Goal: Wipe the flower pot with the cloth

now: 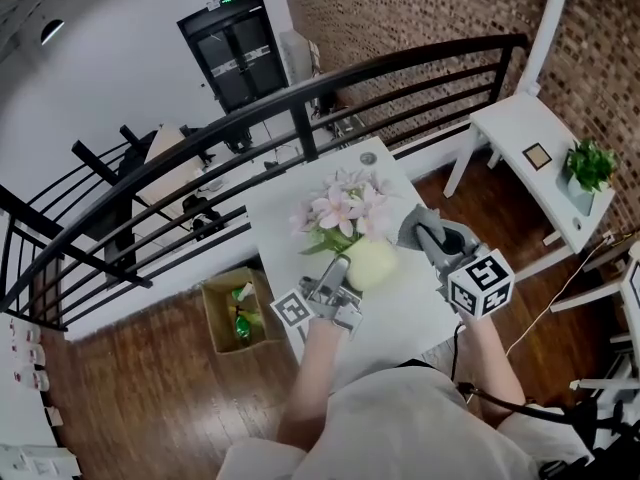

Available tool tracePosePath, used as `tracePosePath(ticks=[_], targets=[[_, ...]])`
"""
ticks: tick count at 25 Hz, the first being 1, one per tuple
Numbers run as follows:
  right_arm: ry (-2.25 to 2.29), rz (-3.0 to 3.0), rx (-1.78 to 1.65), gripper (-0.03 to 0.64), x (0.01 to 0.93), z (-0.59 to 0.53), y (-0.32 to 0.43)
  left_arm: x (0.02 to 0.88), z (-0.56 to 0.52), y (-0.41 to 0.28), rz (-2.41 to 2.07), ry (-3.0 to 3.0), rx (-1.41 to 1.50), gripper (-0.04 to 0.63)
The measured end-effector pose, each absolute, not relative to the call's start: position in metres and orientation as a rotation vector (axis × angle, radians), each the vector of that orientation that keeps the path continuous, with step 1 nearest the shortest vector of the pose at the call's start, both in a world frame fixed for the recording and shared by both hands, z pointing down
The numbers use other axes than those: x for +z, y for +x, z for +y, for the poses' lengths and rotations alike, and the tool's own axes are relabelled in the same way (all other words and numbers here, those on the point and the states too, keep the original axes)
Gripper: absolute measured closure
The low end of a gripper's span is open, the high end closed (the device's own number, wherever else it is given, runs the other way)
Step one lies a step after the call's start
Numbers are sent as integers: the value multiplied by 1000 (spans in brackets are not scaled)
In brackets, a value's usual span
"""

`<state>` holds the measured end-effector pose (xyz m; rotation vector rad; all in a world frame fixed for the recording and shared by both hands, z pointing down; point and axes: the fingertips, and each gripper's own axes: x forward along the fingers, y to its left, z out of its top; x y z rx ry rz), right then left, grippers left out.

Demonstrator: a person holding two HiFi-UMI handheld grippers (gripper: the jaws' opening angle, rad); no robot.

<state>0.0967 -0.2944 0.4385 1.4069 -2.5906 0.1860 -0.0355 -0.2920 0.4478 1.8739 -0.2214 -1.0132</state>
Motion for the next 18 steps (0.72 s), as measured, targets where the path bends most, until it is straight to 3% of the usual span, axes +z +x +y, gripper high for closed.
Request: tracePosePath(ticks=[7, 18], targets=[[1498, -2817, 682, 607, 457, -299, 89, 425, -309, -61, -224, 1778, -1161, 3], [1138, -2976, 908, 607, 460, -273, 14, 422, -311, -58, -267, 1811, -1177, 3]])
